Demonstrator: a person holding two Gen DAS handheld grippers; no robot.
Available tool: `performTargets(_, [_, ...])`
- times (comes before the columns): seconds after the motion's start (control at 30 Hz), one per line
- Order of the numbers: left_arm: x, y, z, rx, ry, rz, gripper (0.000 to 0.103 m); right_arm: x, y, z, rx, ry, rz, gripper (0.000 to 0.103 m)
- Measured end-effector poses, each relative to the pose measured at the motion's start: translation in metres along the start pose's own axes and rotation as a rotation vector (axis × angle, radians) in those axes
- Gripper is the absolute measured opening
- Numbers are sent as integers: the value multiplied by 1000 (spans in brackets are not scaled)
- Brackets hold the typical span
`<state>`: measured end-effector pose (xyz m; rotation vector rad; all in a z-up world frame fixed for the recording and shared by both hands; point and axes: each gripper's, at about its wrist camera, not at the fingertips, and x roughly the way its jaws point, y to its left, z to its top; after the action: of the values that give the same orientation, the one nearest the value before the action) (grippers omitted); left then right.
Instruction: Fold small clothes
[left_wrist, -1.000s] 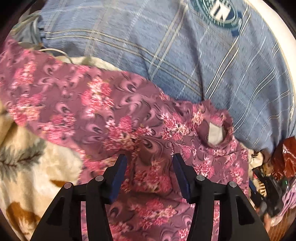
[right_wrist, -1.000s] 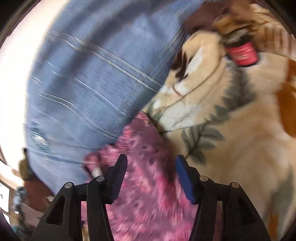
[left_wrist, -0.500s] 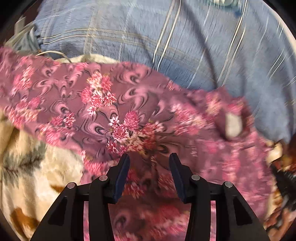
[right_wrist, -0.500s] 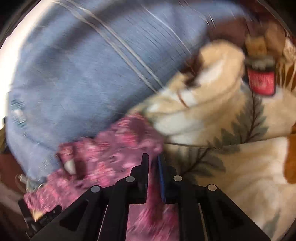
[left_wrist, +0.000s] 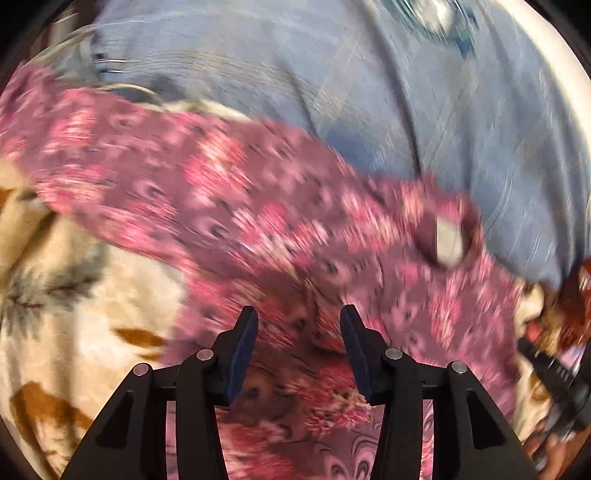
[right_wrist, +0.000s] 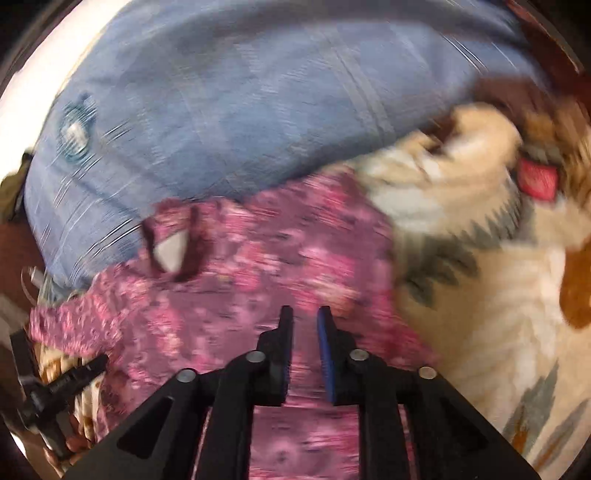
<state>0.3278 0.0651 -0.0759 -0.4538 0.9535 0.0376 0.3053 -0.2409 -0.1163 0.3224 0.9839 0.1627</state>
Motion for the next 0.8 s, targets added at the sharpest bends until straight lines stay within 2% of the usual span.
performTargets(0.1, [-32, 41, 18, -82, -43, 9, 49, -3, 41, 5, -77, -14, 7, 44])
performTargets(0.13, [-41, 52, 22, -95, -51, 17, 49, -3, 56, 4, -109, -13, 12, 45])
performTargets(0.27, [-88, 122, 57, -196, -111, 124, 51, 8, 108, -10, -221, 26, 41, 46])
performTargets(0.4, [-127, 193, 91, -354, -178, 162, 63, 21, 141, -35, -252, 87, 106, 46])
performTargets(0.5, [-138, 244, 112, -487, -195, 123, 63, 32, 161, -49, -261, 142, 141, 46])
performTargets(0.63, [-128, 272, 130, -560, -166, 31, 63, 35, 171, -57, -278, 166, 156, 46])
performTargets(0.8, [-99, 298, 137, -604, -149, -26, 61, 34, 169, -57, -267, 167, 174, 46])
